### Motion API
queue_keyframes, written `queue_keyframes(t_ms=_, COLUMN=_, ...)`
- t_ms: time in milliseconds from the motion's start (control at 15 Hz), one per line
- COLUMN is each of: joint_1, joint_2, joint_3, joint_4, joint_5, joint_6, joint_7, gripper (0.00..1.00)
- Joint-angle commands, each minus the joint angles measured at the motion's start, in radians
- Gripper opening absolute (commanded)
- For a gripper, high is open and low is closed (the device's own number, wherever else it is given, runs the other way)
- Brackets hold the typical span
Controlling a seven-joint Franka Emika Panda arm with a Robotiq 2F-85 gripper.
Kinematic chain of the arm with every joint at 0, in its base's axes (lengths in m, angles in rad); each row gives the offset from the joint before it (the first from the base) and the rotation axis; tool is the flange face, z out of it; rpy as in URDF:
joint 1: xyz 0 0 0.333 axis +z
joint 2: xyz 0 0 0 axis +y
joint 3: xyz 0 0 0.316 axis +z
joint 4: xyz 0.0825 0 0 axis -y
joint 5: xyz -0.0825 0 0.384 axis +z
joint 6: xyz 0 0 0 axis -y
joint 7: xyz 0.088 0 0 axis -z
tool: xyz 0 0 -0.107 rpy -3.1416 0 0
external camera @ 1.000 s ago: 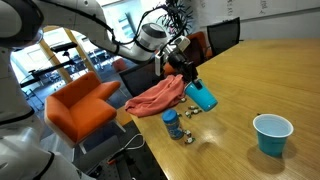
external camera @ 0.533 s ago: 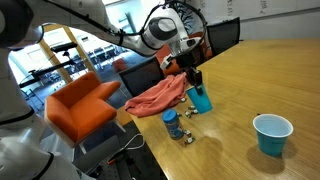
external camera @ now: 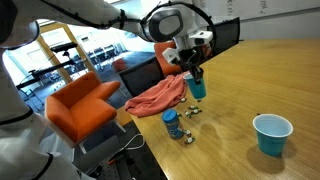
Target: Pour the contents of the cup on to the table
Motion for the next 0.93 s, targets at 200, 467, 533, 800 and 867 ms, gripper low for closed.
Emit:
queue_keyframes(t_ms=200, joint_1=0.009, joint_2=-0.001, joint_3=-0.011, joint_4=0.002, joint_5=0.062, joint_6=0.02, joint_7=-0.028, gripper=0.03)
queue_keyframes(t_ms=467, joint_1=0.003, joint_2=0.076, joint_3=-0.022, joint_4=0.034, joint_5=0.087, joint_6=0.141, joint_7=0.01, gripper=0.01)
queue_keyframes(t_ms=533, joint_1=-0.004, joint_2=0.103, joint_3=-0.021, joint_4=0.047, joint_5=0.113, joint_6=0.177, joint_7=0.015, gripper=0.01)
queue_keyframes(t_ms=800, joint_1=-0.023, joint_2=0.217, joint_3=-0.009, joint_4=0.119, joint_5=0.24, joint_6=0.263, joint_7=0.044, gripper=0.01)
queue_keyframes(t_ms=867, joint_1=-0.021, joint_2=0.241, joint_3=-0.013, joint_4=0.139, joint_5=0.253, joint_6=0.269, joint_7=0.063, gripper=0.01)
